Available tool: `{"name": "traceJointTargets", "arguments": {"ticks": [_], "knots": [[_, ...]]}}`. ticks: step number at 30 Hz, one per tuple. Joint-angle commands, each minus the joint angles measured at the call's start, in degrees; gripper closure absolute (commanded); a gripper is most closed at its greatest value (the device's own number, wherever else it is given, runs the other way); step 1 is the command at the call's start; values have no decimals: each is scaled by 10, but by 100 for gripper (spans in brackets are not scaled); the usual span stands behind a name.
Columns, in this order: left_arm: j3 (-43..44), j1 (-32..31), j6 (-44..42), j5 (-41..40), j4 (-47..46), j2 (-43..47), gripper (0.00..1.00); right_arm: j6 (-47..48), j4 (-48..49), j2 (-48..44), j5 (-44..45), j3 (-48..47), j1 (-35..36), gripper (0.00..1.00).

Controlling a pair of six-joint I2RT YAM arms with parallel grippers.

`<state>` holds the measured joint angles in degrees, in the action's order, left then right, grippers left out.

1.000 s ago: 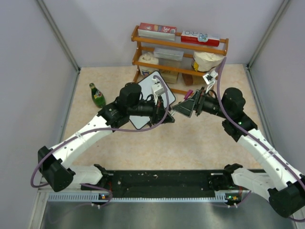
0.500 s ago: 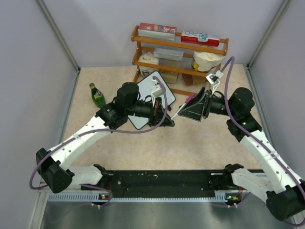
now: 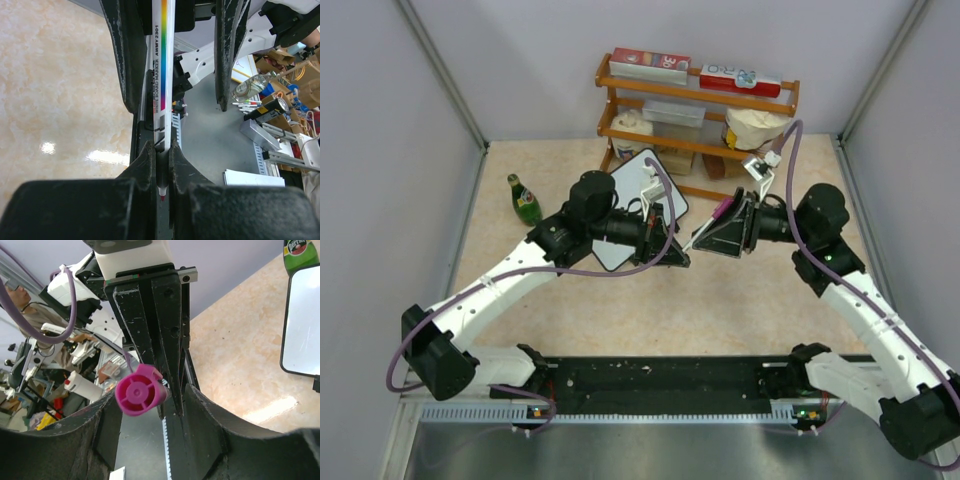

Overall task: Write a sentence on the whiteboard
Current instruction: Pass from the left arm to the right

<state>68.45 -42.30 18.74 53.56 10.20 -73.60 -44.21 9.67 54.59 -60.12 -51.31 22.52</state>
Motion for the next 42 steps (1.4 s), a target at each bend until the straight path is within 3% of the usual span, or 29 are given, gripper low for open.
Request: {"name": "traceJointTargets", "arguments": {"ticks": [1, 8, 20, 24, 28, 33, 42], "knots": [[-2, 1, 3, 14, -32, 0, 100, 4, 13, 9, -1, -10, 18, 50], [-3, 0, 0, 16, -27, -1, 100, 6, 13, 15, 12, -10, 32, 67], [-10, 1, -4, 19, -23, 4, 100, -8, 30, 3, 39, -5, 33, 68], [-12, 1, -6, 14, -23, 8, 100, -1, 18, 3, 32, -6, 33, 79], [-13, 1, -8, 15, -20, 12, 100, 31, -30, 2, 27, -12, 33, 77], [-15, 1, -12, 20, -16, 12, 100, 41, -39, -10, 12, -9, 33, 65], [-17, 1, -13, 25, -17, 11, 100, 22, -11, -14, 18, -3, 33, 76]]}}
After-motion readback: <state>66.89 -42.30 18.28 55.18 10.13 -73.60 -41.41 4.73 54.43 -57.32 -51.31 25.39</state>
